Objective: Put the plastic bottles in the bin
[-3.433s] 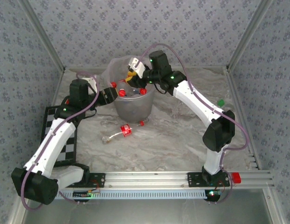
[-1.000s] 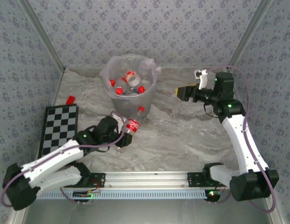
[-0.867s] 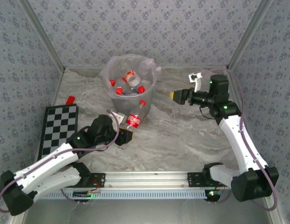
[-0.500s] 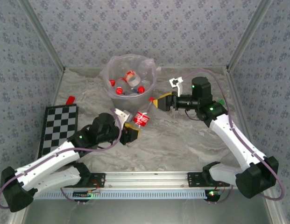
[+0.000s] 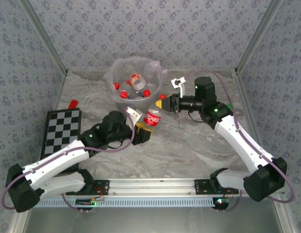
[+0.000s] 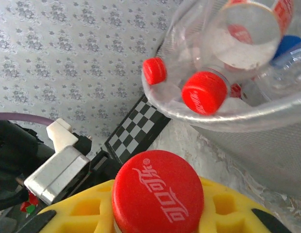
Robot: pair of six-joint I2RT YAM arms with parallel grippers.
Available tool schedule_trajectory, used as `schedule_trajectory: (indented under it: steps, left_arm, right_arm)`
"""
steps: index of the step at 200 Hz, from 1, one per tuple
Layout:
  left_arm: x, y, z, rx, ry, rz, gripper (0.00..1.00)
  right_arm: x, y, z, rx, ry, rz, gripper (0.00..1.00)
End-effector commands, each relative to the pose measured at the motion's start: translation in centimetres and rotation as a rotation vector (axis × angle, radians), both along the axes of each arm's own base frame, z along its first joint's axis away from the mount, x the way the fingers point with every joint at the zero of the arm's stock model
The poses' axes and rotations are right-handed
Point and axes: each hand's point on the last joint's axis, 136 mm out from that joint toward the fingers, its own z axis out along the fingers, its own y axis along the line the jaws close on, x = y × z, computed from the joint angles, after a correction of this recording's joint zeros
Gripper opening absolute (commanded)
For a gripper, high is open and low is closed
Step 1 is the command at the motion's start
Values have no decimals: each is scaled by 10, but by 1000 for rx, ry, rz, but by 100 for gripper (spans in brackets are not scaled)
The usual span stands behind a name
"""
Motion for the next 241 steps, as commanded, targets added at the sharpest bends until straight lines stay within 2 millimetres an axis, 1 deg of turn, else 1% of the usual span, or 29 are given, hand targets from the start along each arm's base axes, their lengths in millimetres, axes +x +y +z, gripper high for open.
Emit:
schedule_trajectory:
  steps: [1,12,23,33,36,49,57,81,89,101,105,109,119,126,149,160,172,198,214,241]
  left_arm:
    - [11,0,49,-65,-121,39,82]
    - [13,5,50,-26,-132,51,89]
    - [12,10,59,-9,-150,56,94]
    - [13,18,69,-8,-170,83,94]
    - [14,21,72,-9,-174,96,94]
    - [23,39,85,-19,-176,174,94]
    - [30,51,92,-39,-160,222,94]
    - [52,90,106,-132,-108,381,92]
    - [60,104,108,-152,-97,438,91]
    - [70,124,109,-180,-77,529,90]
    - [74,131,109,-189,-67,563,90]
    - [79,138,107,-196,-55,593,90]
    - [89,152,103,-213,-24,664,89]
    - [96,159,101,-223,-6,696,89]
    - [115,170,94,-245,30,754,89]
    - [123,171,91,-253,38,762,88]
    - [131,172,88,-252,39,770,88]
    - [145,168,78,-237,62,762,88]
    - [151,164,73,-231,70,746,87]
    - [158,160,67,-227,82,737,87]
  right_arm:
    - [5,-18,22,-41,-97,-44,26]
    - [11,-33,37,-52,-138,-92,26]
    - [19,-51,60,-40,-193,-153,24]
    - [24,-66,85,-21,-258,-211,21]
    - [26,-71,94,-15,-280,-233,17]
    - [33,-91,129,16,-384,-334,8]
    - [36,-99,147,37,-441,-376,6]
    - [38,-109,189,84,-596,-435,6]
    - [41,-110,197,95,-650,-454,6]
    - [48,-109,204,119,-718,-469,5]
    - [51,-108,205,131,-743,-469,0]
    - [53,-106,208,145,-774,-467,0]
    - [59,-96,205,165,-844,-443,0]
    - [63,-87,202,166,-892,-424,0]
    - [83,-53,182,128,-959,-367,0]
    - [92,-39,173,130,-959,-342,0]
    - [102,-29,163,137,-932,-320,0]
    - [117,-15,131,114,-876,-303,0]
    - [118,-8,112,114,-830,-281,0]
    - [114,6,80,81,-769,-241,0]
